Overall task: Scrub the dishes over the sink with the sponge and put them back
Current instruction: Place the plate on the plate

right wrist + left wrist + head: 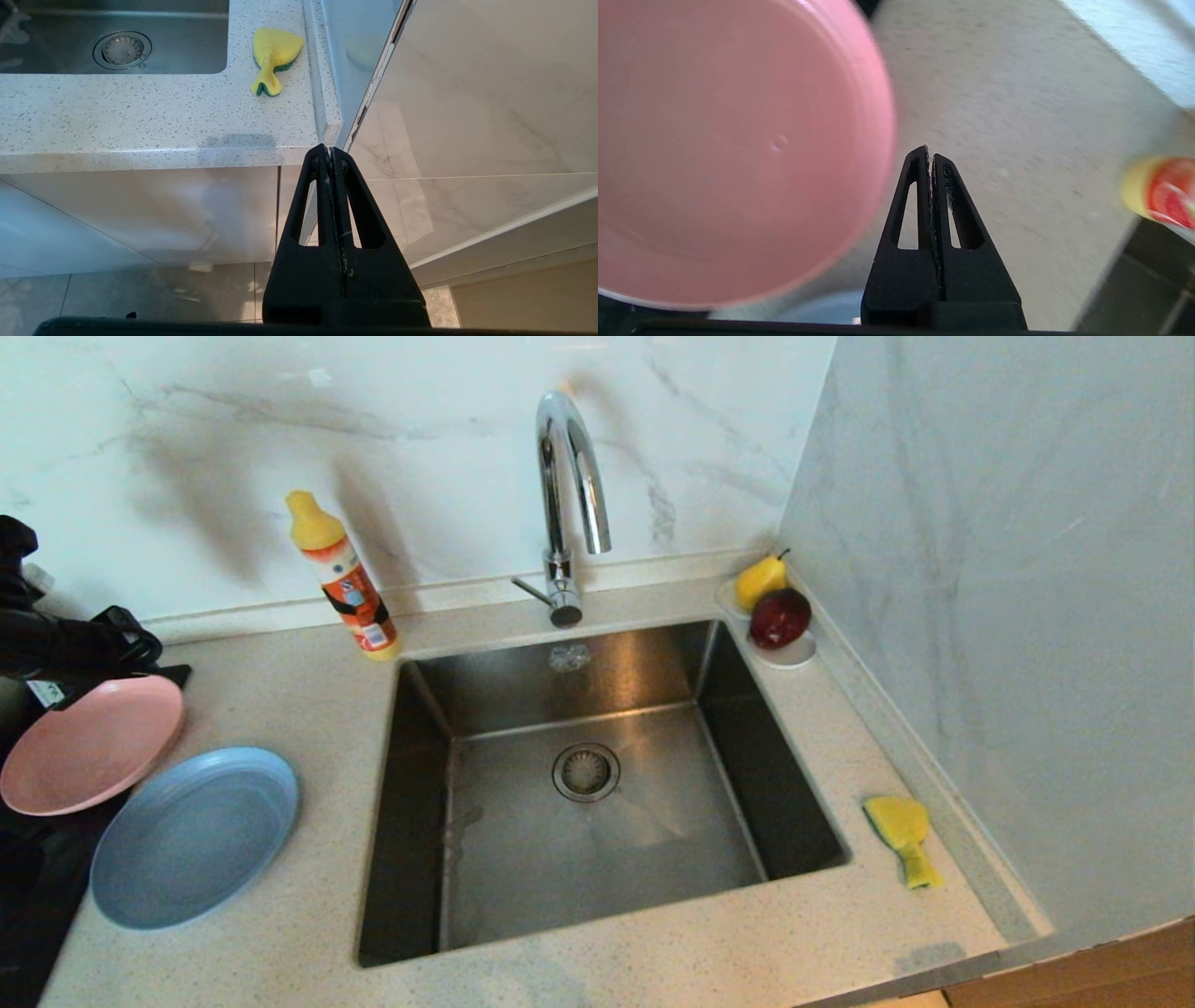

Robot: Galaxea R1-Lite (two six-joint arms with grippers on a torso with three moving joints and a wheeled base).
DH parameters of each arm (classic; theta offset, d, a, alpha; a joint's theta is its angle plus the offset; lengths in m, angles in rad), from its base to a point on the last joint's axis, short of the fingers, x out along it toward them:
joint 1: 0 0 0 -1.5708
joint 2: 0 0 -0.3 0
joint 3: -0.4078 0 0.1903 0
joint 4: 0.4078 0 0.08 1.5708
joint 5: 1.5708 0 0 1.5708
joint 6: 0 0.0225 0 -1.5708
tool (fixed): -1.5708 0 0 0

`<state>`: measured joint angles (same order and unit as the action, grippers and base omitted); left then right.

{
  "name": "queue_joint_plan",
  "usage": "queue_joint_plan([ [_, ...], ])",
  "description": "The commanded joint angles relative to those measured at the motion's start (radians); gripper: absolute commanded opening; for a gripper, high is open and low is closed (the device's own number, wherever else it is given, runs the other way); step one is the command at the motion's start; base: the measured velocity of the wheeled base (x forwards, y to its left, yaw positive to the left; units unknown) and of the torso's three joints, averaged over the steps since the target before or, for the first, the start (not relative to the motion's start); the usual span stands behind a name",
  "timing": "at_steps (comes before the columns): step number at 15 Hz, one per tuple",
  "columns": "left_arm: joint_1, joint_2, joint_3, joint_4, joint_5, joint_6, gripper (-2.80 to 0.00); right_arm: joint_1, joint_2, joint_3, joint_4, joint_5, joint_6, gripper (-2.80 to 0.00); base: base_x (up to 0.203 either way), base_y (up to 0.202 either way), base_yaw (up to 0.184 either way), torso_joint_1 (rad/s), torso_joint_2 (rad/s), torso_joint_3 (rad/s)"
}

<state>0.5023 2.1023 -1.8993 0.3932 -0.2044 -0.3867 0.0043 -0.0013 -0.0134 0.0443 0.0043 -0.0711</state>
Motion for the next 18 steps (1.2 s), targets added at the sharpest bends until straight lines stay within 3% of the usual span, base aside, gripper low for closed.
queue_joint_plan([
  [1,-0.011,-0.038,0.003,0.023,0.0,0.004,-2.8,0.0,-0.002,0.001,0.0,0.0,-0.001,-2.8,0.0,0.0,0.0,0.0,0.0,0.0],
  [5,-0.01,0.026,-0.002,0.035,0.024,0.013,-2.8,0.0,-0.002,0.0,0.0,0.0,-0.001,-2.8,0.0,0.0,0.0,0.0,0.0,0.0],
  [6,-0.01,0.042,-0.002,0.035,0.055,0.025,0.0,0.0,-0.002,0.001,0.0,0.0,-0.001,-2.8,0.0,0.0,0.0,0.0,0.0,0.0],
  [7,-0.01,0.051,0.002,0.035,0.07,0.054,0.0,0.0,-0.002,0.001,0.0,0.0,-0.001,-2.8,0.0,0.0,0.0,0.0,0.0,0.0],
  [18,-0.01,0.141,-0.007,0.03,0.074,0.083,0.0,0.0,-0.002,0.001,0.0,0.0,-0.001,-2.8,0.0,0.0,0.0,0.0,0.0,0.0],
])
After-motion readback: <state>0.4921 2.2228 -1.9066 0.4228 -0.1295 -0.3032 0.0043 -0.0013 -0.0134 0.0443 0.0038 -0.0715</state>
